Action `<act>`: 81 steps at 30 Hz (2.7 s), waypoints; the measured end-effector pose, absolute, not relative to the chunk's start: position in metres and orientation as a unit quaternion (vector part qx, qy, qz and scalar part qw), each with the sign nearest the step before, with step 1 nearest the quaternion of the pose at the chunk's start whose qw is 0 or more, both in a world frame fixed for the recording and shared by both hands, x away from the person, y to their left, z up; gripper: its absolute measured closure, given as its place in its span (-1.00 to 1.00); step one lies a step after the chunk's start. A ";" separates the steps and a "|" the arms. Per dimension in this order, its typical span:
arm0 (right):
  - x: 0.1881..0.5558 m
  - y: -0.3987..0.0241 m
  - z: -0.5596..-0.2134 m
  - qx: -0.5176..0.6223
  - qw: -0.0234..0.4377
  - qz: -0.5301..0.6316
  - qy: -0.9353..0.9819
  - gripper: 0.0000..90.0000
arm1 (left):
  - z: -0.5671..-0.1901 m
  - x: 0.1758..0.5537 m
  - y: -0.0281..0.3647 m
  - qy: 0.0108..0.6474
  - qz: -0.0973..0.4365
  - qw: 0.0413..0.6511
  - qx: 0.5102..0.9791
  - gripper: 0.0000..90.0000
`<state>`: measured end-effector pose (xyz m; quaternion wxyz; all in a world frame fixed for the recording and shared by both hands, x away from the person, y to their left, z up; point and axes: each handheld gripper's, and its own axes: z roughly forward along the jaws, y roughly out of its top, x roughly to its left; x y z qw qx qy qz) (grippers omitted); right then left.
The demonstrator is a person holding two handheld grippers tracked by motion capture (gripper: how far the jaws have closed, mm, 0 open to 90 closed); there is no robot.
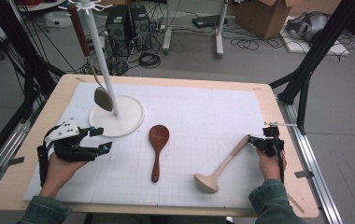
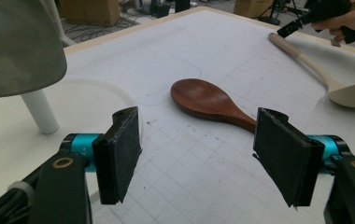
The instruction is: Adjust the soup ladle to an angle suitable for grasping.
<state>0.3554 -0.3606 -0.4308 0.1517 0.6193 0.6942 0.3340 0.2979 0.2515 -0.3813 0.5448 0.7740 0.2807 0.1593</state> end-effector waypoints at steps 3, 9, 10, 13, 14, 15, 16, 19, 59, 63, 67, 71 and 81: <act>0.356 -0.359 -0.431 0.622 0.150 0.340 0.690 0.99 | -0.382 0.298 0.250 0.280 0.159 0.546 0.774 -0.29; 0.358 -0.357 -0.431 0.620 0.153 0.343 0.689 0.99 | -0.382 0.299 0.249 0.279 0.158 0.546 0.774 -0.29; 0.358 -0.356 -0.431 0.621 0.151 0.341 0.689 0.99 | -0.382 0.299 0.249 0.279 0.158 0.546 0.774 -0.29; 0.359 -0.356 -0.432 0.619 0.148 0.339 0.693 0.99 | -0.382 0.299 0.249 0.280 0.158 0.547 0.773 -0.29; 0.359 -0.356 -0.432 0.617 0.147 0.339 0.694 0.99 | -0.382 0.300 0.249 0.279 0.158 0.547 0.773 -0.29; 0.359 -0.356 -0.432 0.617 0.147 0.340 0.694 0.99 | -0.382 0.300 0.249 0.278 0.158 0.546 0.774 -0.29; 0.360 -0.356 -0.432 0.615 0.147 0.340 0.696 0.99 | -0.381 0.300 0.249 0.277 0.159 0.546 0.775 -0.29; 0.361 -0.354 -0.432 0.616 0.146 0.341 0.695 0.99 | -0.380 0.299 0.249 0.277 0.159 0.546 0.775 -0.29; 0.386 -0.344 -0.435 0.627 0.141 0.319 0.697 0.99 | -0.382 0.294 0.259 0.284 0.166 0.547 0.770 -0.29; 0.388 -0.342 -0.435 0.624 0.143 0.318 0.699 0.99 | -0.382 0.294 0.257 0.282 0.164 0.547 0.771 -0.29; 0.391 -0.338 -0.435 0.621 0.141 0.321 0.701 0.99 | -0.384 0.295 0.256 0.281 0.161 0.546 0.772 -0.29; 0.395 -0.332 -0.434 0.615 0.140 0.323 0.706 0.99 | -0.385 0.296 0.256 0.281 0.161 0.546 0.773 -0.29; 0.404 -0.321 -0.435 0.606 0.132 0.326 0.714 0.99 | -0.385 0.295 0.257 0.281 0.162 0.547 0.772 -0.29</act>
